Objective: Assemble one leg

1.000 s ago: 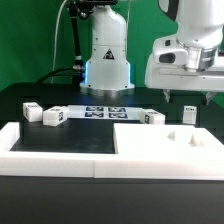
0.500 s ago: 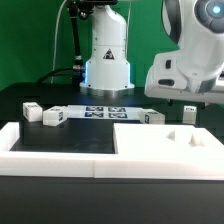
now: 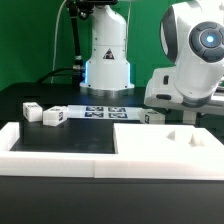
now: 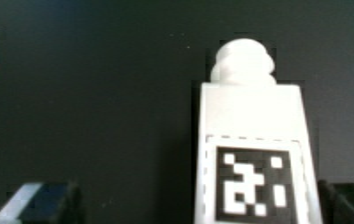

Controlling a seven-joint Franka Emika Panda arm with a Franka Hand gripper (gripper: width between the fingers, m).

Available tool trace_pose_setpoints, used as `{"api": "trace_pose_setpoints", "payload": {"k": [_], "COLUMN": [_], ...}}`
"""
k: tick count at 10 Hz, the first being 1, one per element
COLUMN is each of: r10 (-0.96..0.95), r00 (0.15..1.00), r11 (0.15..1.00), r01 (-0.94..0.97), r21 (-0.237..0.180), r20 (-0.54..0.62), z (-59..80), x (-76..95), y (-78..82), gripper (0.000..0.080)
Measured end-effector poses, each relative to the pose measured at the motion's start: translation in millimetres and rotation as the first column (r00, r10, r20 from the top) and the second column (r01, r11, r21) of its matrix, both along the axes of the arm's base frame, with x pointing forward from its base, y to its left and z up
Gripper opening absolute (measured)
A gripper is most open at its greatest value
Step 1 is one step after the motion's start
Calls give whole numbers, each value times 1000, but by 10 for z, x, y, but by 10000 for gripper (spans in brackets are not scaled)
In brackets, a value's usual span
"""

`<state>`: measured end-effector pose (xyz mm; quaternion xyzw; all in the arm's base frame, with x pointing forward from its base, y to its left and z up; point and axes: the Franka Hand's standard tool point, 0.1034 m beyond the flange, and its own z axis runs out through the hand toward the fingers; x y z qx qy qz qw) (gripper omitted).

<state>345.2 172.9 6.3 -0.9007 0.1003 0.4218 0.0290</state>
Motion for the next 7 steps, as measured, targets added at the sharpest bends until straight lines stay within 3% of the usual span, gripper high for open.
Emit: {"api": "trace_pose_setpoints", "payload": {"k": [2, 4, 5, 6, 7], "r10": [-2, 1, 1, 1, 1], "r00": [1000, 1000, 1000, 1000, 1000], "r11": [1000, 1000, 1000, 1000, 1000], "r01": [2, -1, -1, -1, -1], "r21": [-18, -18, -18, -18, -18], "r20": [10, 12, 12, 12, 12], "z": [-5, -3, -3, -3, -2], "x": [-11, -3, -3, -3, -3], "y": [116, 121, 120, 120, 120], "gripper": [649, 619, 440, 440, 285]}}
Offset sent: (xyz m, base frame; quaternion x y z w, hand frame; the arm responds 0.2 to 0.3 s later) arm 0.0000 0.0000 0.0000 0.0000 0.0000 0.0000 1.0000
